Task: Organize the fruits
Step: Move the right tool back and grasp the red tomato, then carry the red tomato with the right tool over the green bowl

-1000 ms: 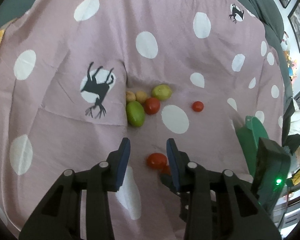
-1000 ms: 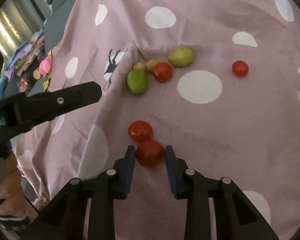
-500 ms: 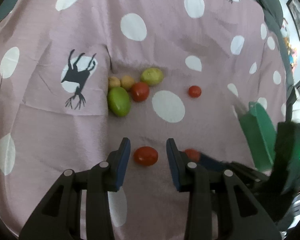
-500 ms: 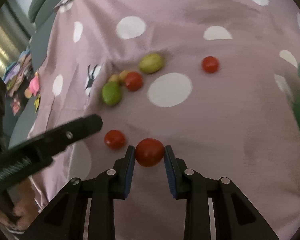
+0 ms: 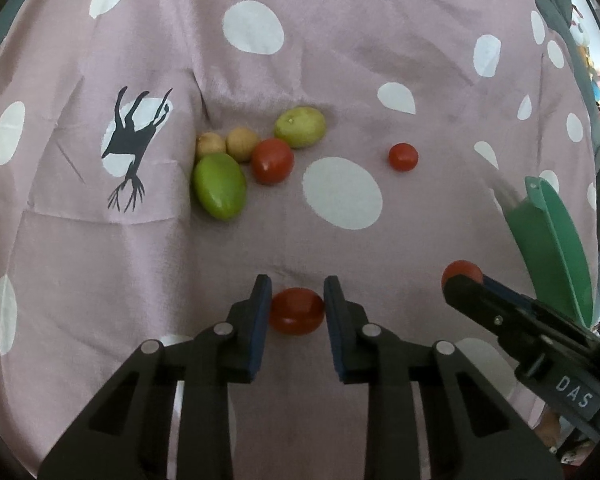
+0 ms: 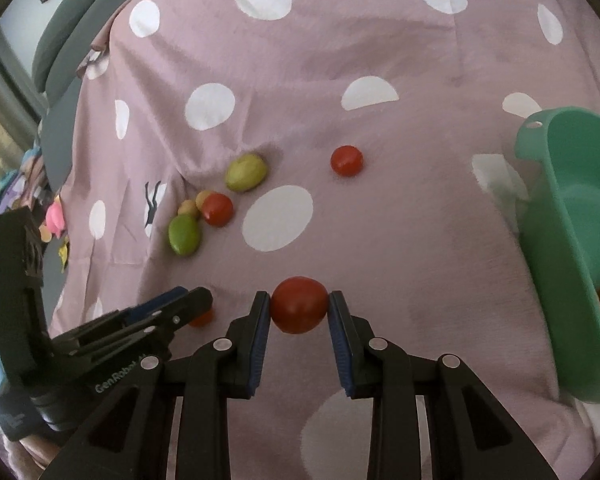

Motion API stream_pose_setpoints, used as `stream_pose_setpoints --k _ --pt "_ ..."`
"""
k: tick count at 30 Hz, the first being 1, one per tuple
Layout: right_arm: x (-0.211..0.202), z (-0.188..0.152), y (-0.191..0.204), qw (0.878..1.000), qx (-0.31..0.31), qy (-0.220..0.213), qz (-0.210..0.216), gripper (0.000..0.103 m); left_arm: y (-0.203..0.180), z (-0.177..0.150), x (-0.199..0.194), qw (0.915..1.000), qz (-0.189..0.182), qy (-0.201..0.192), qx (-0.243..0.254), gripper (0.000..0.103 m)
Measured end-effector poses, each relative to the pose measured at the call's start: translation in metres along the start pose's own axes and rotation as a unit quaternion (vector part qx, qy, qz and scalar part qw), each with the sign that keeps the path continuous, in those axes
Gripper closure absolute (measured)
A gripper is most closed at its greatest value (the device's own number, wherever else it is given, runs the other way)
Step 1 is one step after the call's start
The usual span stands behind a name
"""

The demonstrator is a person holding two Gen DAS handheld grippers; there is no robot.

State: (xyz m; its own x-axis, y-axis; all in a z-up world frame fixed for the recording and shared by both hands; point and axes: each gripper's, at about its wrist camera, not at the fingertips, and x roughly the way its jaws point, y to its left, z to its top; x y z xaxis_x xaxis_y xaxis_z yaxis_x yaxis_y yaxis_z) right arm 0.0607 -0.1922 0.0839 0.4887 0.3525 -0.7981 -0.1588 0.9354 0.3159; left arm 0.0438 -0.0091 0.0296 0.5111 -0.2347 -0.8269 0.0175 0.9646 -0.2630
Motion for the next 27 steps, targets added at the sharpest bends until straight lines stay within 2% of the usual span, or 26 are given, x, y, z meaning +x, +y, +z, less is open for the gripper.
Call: stream_pose_setpoints --k 8,14,19,27 --pt "0.001 0.0 0.001 1.0 -0.001 0.003 -0.002 0.071 0.0 0.0 0.004 0.9999 0.003 -0.004 -0.011 0.075" --pt "0.011 -0.003 0.002 1.0 -0.007 0.018 -0.024 0.071 0.0 -0.002 0.005 0.9999 0.01 -0.004 -0.011 0.072" --pt "0.017 -0.005 0.003 0.999 -0.01 0.027 -0.035 0.071 -0.005 -0.003 0.007 0.9995 0.029 -0.005 0.005 0.072" --pt "0.023 -0.008 0.001 0.998 -0.014 0.035 -0.05 0.071 -0.005 -0.002 0.008 0.9994 0.034 -0.008 0.003 0.074"
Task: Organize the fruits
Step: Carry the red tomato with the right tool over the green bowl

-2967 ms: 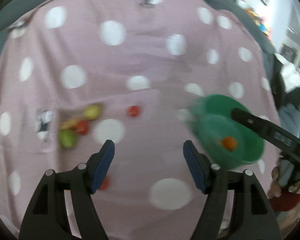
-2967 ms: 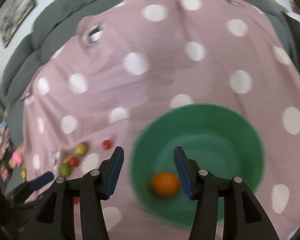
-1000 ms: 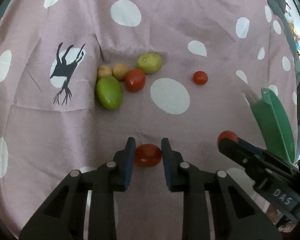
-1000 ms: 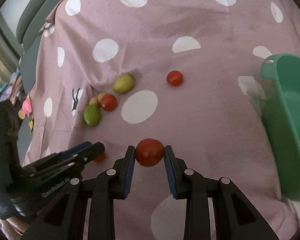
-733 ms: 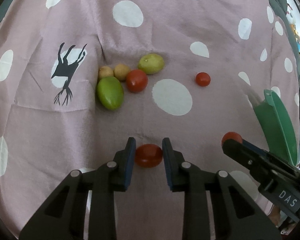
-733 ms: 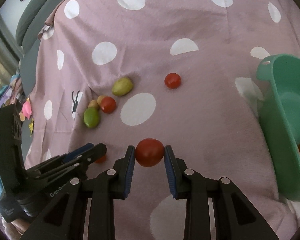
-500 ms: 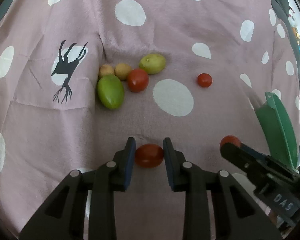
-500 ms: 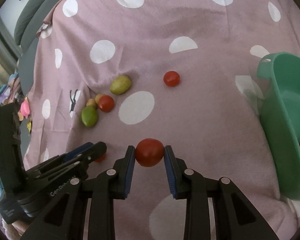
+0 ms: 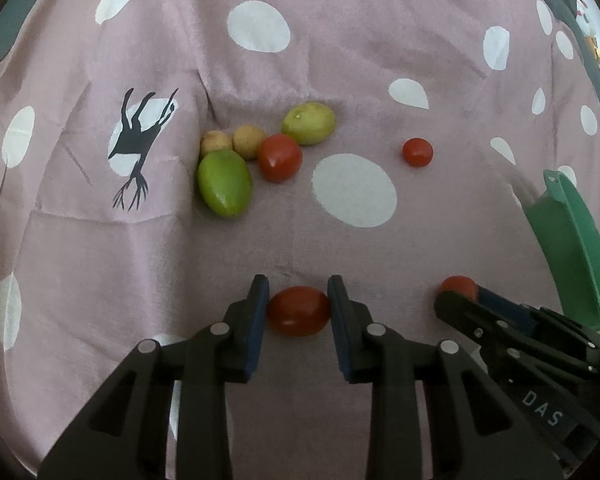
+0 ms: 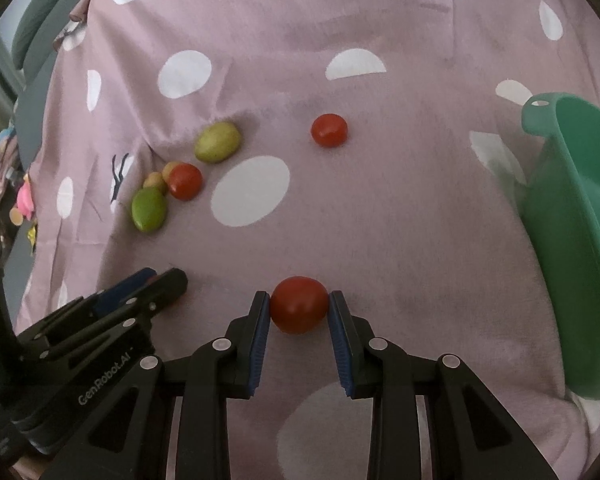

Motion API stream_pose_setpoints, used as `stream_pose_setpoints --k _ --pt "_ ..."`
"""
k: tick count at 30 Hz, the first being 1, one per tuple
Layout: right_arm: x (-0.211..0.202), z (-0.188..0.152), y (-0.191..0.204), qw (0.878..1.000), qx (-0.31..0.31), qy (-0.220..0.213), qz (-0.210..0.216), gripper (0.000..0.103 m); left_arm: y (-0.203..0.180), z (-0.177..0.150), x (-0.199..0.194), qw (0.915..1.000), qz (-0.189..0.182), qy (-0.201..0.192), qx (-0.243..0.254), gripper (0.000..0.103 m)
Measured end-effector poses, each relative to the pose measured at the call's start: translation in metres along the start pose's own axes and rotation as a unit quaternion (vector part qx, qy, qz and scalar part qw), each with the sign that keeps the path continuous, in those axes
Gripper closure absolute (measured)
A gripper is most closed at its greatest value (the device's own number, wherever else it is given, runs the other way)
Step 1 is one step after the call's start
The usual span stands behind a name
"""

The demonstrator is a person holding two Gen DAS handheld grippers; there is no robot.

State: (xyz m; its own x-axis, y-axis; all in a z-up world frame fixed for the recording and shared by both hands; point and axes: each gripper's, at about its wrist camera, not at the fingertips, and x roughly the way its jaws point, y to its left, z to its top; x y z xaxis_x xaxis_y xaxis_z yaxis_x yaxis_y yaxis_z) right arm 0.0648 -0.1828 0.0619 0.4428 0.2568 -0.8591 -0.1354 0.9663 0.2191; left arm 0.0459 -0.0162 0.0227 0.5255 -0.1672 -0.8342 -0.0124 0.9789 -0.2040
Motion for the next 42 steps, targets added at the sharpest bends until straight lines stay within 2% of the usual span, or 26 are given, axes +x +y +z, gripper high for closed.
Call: stream_pose_setpoints --k 4,11,14,18,21,24,28,42 --pt "-0.003 0.0 0.0 1.0 0.001 -0.008 0.006 0.071 0.001 -0.001 -0.005 0.9999 -0.007 0.002 -0.006 0.074" --pt "-0.022 0.003 -0.001 0.999 0.001 -0.039 0.022 0.071 -0.006 0.0 -0.034 0.9989 -0.036 -0.032 0.005 0.074" --pt "-0.024 0.005 -0.005 0.999 0.011 -0.042 0.026 0.071 -0.004 0.002 -0.038 0.9987 -0.035 -0.038 -0.001 0.074" --pt "-0.013 0.013 0.0 0.998 0.012 -0.032 0.056 0.071 0.007 0.004 -0.04 0.9987 -0.029 -0.038 -0.018 0.074" --pt "-0.002 0.01 0.01 1.0 -0.008 -0.012 0.022 0.071 0.009 0.004 -0.041 0.9988 -0.027 -0.035 -0.02 0.074" --pt "0.007 0.003 0.014 1.0 -0.021 0.011 0.013 0.071 0.009 0.004 -0.043 0.9987 -0.028 -0.037 -0.019 0.073" --pt "0.008 -0.001 0.02 0.999 -0.051 -0.003 -0.018 0.071 0.011 0.004 -0.046 0.9983 -0.035 -0.04 -0.024 0.073" --pt "0.01 -0.001 0.023 0.997 -0.072 -0.009 -0.028 0.071 0.002 0.001 -0.051 0.9984 -0.036 -0.044 -0.009 0.073"
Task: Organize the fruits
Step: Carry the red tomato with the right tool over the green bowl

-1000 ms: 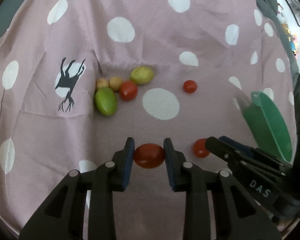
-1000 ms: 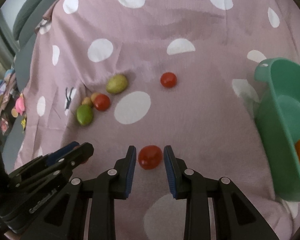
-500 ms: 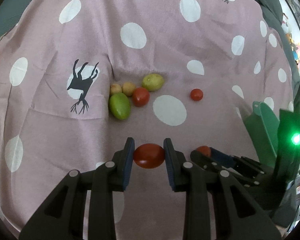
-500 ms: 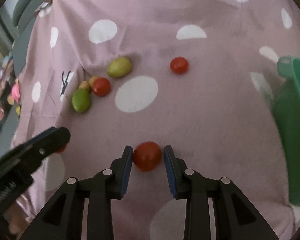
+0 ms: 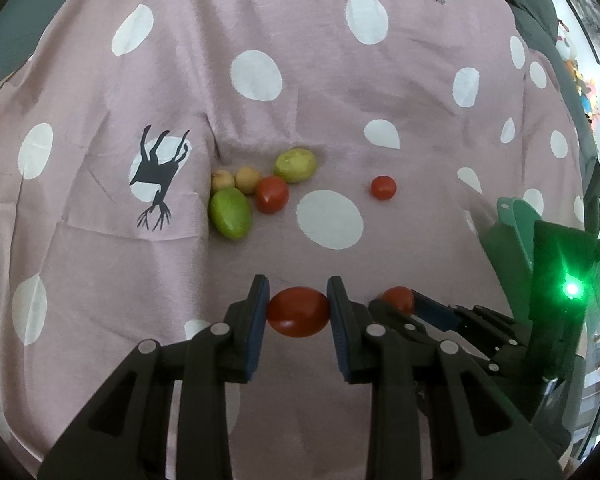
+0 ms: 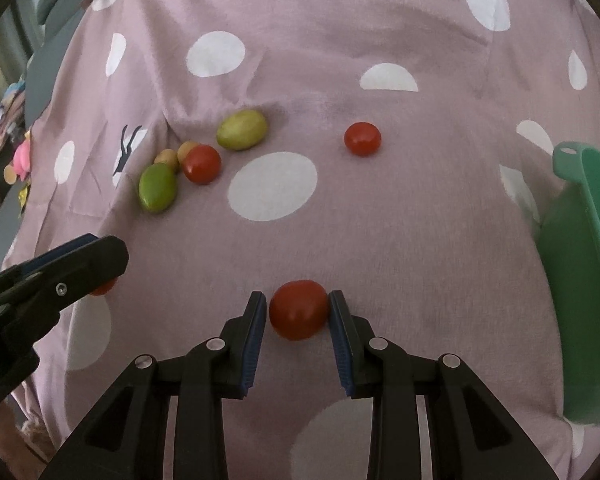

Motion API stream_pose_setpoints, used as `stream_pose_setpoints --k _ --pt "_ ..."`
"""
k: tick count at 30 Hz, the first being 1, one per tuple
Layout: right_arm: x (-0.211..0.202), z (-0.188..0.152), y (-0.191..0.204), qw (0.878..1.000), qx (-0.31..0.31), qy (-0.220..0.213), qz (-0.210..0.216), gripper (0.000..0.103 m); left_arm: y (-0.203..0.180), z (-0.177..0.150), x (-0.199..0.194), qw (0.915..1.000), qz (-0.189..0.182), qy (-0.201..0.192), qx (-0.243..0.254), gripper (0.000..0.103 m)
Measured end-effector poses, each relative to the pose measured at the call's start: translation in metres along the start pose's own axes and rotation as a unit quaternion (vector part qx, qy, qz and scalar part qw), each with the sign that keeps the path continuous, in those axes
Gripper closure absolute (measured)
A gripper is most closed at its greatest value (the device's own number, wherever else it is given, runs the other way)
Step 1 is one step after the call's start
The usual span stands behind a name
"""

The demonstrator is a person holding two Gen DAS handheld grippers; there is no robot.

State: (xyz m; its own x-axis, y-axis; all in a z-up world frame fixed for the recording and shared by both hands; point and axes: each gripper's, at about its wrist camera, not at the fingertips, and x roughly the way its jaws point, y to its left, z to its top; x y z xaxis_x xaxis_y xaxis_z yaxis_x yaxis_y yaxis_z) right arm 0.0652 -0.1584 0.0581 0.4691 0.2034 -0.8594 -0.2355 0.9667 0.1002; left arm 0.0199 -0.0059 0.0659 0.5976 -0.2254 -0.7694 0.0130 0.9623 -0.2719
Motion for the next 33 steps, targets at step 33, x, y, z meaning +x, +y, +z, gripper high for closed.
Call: stream_pose_setpoints --k 33 --pt "-0.155 -0.021 -0.153 0.956 0.2 -0.211 -0.047 0.072 -0.172 0.019 -0.022 0.9847 -0.108 -0.062 0.122 0.073"
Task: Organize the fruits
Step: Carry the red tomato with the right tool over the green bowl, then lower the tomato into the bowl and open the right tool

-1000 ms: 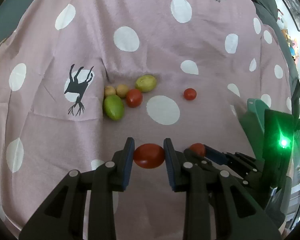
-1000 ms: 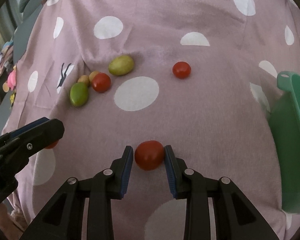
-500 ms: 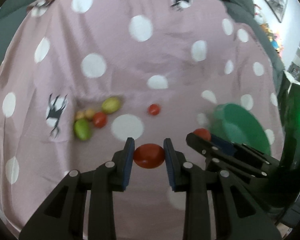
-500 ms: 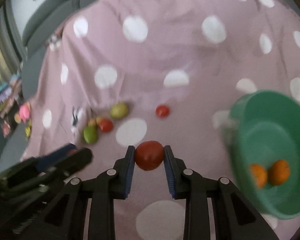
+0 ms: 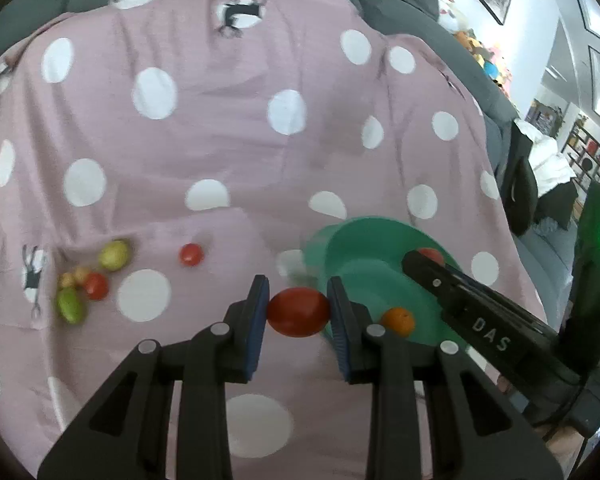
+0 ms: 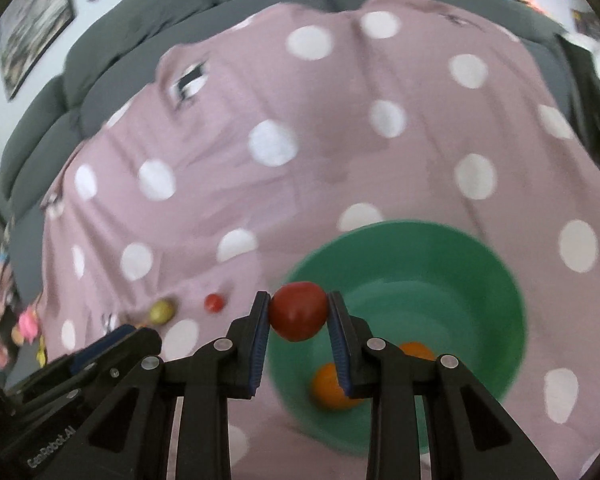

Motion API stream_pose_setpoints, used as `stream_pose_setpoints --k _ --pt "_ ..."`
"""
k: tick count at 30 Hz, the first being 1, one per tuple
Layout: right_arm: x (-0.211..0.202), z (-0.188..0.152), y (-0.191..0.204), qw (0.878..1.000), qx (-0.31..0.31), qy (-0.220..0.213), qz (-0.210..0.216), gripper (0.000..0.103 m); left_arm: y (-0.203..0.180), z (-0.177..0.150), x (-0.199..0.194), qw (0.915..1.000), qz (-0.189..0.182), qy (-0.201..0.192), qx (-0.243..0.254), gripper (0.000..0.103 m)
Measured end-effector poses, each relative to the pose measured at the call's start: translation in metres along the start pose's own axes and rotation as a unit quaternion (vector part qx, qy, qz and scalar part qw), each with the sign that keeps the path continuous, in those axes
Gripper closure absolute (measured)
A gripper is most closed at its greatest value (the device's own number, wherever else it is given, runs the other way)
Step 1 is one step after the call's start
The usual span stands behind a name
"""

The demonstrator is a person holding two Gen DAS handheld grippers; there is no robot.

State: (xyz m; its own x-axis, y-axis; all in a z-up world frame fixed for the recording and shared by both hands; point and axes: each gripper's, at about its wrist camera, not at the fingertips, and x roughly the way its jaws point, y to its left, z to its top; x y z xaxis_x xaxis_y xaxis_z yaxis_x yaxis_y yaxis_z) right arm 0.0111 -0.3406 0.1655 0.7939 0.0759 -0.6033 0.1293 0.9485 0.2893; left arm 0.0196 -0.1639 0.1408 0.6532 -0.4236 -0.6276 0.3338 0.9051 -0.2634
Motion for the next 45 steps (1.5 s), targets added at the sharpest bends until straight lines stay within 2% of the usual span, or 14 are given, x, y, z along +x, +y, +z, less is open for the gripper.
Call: stream_pose_setpoints --k 5,18,24,45 --pt "-0.003 0.002 -0.025 0.999 0.027 -0.003 -0.023 0.072 -0.02 0.0 0.019 0.9996 -0.02 0.018 0.012 0.073" --pt "0.001 -0.002 -0.065 0.996 0.074 0.013 -0.054 0.072 -0.05 -0.007 0.06 0.9975 -0.03 0.055 0.034 0.073" --pt "0.007 -0.005 -0.071 0.994 0.081 0.026 -0.062 0.072 -0.057 -0.01 0.076 0.9964 -0.028 0.071 0.037 0.073" --pt "0.018 -0.004 -0.076 0.992 0.079 0.053 -0.087 0.072 -0.063 -0.018 0.094 0.9939 -0.019 0.094 0.054 0.073"
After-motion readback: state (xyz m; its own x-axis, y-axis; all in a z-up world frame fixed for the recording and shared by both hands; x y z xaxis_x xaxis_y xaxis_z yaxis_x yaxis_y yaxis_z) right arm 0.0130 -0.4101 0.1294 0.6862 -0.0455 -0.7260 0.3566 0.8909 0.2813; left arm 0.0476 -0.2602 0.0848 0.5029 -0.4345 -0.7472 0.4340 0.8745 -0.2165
